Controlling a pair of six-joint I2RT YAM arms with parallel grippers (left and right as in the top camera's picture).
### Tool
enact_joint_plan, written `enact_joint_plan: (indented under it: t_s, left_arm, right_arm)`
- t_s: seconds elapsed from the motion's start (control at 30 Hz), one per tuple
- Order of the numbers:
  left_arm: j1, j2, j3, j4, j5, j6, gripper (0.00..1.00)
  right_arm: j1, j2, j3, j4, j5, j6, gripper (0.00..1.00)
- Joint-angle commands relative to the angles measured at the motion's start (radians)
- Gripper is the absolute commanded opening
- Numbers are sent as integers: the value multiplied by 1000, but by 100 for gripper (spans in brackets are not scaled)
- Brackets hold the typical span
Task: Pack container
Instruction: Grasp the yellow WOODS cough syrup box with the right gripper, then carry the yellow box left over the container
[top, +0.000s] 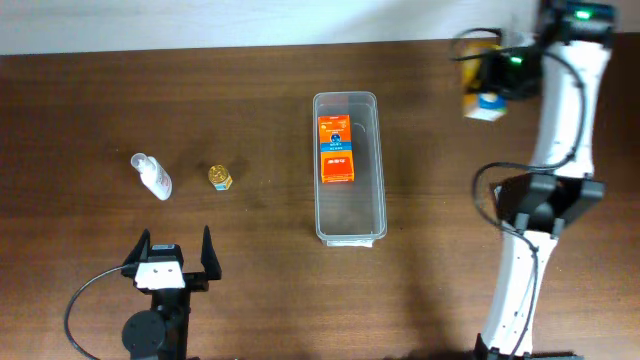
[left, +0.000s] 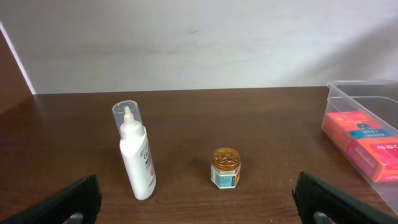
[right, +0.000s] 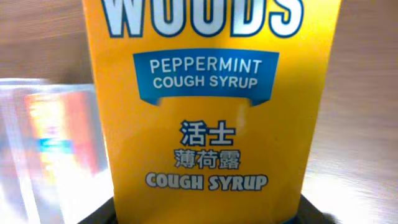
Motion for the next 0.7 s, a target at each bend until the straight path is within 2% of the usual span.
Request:
enact_joint_plan:
  t_s: [0.0, 0.47, 0.67]
  left_arm:
    - [-2, -6, -3, -5, 0, 12, 99]
    - [-2, -6, -3, -5, 0, 12, 99]
    - [-2, -6, -3, -5, 0, 12, 99]
  right_arm:
    - [95, -41, 30, -6, -62, 98, 49]
    - [426, -40, 26, -6, -17, 260, 49]
    - [507, -40, 26, -6, 112, 314, 49]
